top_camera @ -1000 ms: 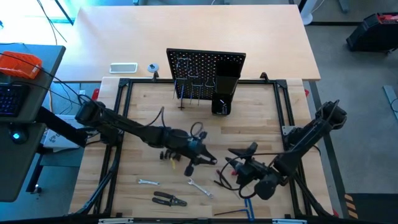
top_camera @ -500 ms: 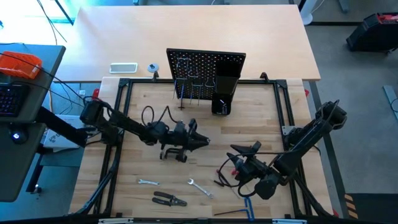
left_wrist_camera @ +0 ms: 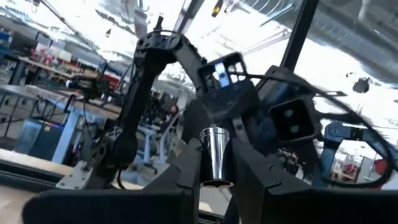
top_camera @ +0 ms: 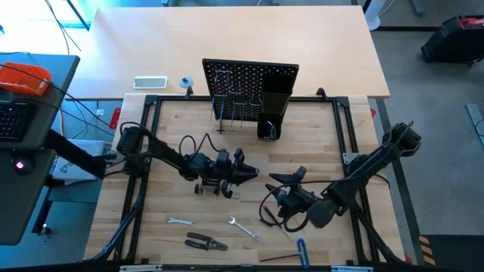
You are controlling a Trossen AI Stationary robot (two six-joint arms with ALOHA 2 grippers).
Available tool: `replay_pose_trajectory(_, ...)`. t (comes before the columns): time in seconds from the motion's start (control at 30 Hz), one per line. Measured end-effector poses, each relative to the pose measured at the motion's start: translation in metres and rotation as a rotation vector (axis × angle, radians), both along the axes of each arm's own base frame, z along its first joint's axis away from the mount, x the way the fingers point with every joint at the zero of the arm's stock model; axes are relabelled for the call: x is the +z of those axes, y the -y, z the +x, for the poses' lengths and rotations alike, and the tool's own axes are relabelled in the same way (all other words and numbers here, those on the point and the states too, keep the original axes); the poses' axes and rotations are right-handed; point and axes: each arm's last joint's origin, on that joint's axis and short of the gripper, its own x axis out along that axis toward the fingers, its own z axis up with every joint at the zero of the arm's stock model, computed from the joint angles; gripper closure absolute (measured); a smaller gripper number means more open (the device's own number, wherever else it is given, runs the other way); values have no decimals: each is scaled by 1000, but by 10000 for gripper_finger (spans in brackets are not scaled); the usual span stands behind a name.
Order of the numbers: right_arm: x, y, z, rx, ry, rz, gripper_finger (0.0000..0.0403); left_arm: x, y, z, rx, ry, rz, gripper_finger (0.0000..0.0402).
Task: Hang tools onto peg board
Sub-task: Put the socket into the bottom peg board bin
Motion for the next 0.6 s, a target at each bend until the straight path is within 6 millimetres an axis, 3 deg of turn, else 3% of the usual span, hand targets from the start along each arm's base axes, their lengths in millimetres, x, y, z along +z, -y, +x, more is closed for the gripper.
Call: replay_pose_trajectory(0.6, 5, 10, 10, 13, 7, -16, 202, 15, 4, 16, -6, 69, -18, 351)
